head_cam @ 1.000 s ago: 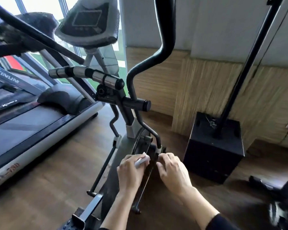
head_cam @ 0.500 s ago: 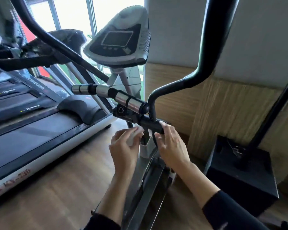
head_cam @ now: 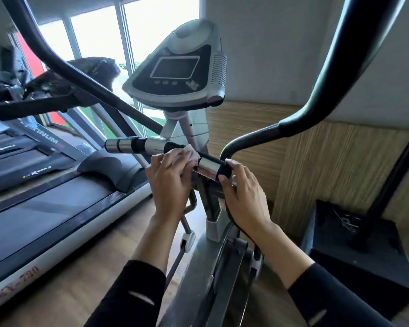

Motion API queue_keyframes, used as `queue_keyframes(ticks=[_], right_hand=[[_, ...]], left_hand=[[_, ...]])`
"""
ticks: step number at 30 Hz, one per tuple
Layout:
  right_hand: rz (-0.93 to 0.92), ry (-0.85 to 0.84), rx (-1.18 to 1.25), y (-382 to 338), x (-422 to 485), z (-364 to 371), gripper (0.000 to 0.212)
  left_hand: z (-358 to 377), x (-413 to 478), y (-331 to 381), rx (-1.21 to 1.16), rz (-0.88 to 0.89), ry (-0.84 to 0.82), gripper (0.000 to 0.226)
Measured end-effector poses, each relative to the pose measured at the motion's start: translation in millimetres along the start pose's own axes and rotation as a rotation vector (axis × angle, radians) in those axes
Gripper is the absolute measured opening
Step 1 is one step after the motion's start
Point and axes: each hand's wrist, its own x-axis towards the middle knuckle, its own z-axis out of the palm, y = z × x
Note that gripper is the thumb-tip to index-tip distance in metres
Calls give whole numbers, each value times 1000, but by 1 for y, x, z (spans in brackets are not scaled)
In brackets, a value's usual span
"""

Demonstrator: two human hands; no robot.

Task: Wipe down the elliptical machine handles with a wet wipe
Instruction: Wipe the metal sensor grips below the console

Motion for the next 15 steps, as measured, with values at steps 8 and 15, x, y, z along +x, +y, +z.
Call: queue_keyframes(ticks=[8, 15], right_hand=[[-19, 69, 48, 2, 0, 5, 35], [-18, 93, 25, 9, 0, 10, 35]], left_hand=[[1, 19, -12, 2, 245, -67, 27], [3, 22, -13, 98, 212, -56, 24]])
